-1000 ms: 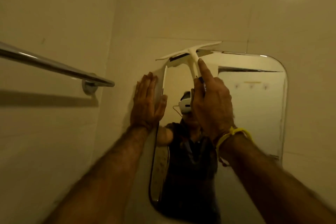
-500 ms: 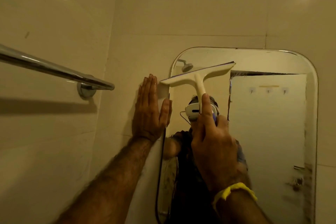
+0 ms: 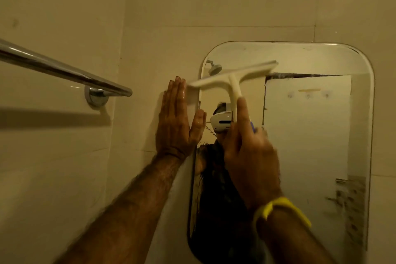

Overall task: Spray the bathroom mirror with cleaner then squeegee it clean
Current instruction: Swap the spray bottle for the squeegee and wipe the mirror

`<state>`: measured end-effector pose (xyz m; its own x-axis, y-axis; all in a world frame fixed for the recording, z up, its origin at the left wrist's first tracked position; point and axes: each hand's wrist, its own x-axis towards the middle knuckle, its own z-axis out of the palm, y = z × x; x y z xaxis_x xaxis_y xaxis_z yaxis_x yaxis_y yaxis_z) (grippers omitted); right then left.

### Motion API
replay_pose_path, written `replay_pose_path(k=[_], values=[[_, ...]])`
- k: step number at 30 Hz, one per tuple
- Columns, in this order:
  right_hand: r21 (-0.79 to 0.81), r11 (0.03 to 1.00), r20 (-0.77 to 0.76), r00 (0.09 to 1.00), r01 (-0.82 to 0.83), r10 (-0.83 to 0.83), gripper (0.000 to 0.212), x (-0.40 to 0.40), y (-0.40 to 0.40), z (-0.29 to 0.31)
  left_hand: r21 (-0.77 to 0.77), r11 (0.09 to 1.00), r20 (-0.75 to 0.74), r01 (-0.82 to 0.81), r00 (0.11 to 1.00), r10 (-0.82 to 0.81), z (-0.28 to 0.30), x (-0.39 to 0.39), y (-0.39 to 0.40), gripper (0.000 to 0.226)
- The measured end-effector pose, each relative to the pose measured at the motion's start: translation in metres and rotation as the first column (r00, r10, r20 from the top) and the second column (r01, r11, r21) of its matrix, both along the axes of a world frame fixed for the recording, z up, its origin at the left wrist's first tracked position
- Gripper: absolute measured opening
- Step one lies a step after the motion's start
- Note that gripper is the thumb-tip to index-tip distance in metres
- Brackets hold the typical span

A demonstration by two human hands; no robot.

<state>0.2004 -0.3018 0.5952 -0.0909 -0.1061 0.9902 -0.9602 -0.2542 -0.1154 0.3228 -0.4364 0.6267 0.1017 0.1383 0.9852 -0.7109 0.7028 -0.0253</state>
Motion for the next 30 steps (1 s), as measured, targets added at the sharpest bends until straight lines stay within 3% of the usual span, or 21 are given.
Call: replay_pose_path(k=[4, 10, 16, 22, 27, 30], values=[[-0.046, 0.999, 0.074, 0.997, 0.029, -0.025, 0.058, 0.008, -0.005, 0.04, 0.008, 1.0, 0.021, -0.005, 1.0, 0.005, 0.0, 0.001, 0.001, 0.073], [0.022, 0.996, 0.005, 0.996, 0.091, -0.092, 0.059, -0.019, 0.009, -0.027, 0.021, 0.999, 0.027, -0.03, 0.999, 0.03, -0.001, 0.001, 0.0, 0.076], [-0.038, 0.994, 0.036, 0.994, 0.1, -0.099, 0.058, -0.03, 0.007, 0.065, 0.055, 0.989, 0.03, -0.136, 0.99, 0.135, 0.0, 0.002, -0.005, 0.077], [0.135, 0.982, 0.01, 0.99, 0.135, -0.137, 0.065, -0.065, 0.037, -0.022, 0.115, 0.965, 0.108, -0.236, 0.969, 0.224, 0.004, 0.0, 0.0, 0.085], [0.046, 0.987, 0.015, 0.988, 0.152, -0.153, 0.063, -0.065, 0.03, 0.047, 0.123, 0.959, 0.136, -0.254, 0.962, 0.237, 0.003, -0.001, -0.002, 0.084], [0.026, 0.994, 0.066, 0.992, 0.107, -0.108, 0.062, -0.065, 0.029, 0.055, 0.132, 0.979, 0.108, -0.157, 0.984, 0.143, 0.004, 0.001, 0.003, 0.072]])
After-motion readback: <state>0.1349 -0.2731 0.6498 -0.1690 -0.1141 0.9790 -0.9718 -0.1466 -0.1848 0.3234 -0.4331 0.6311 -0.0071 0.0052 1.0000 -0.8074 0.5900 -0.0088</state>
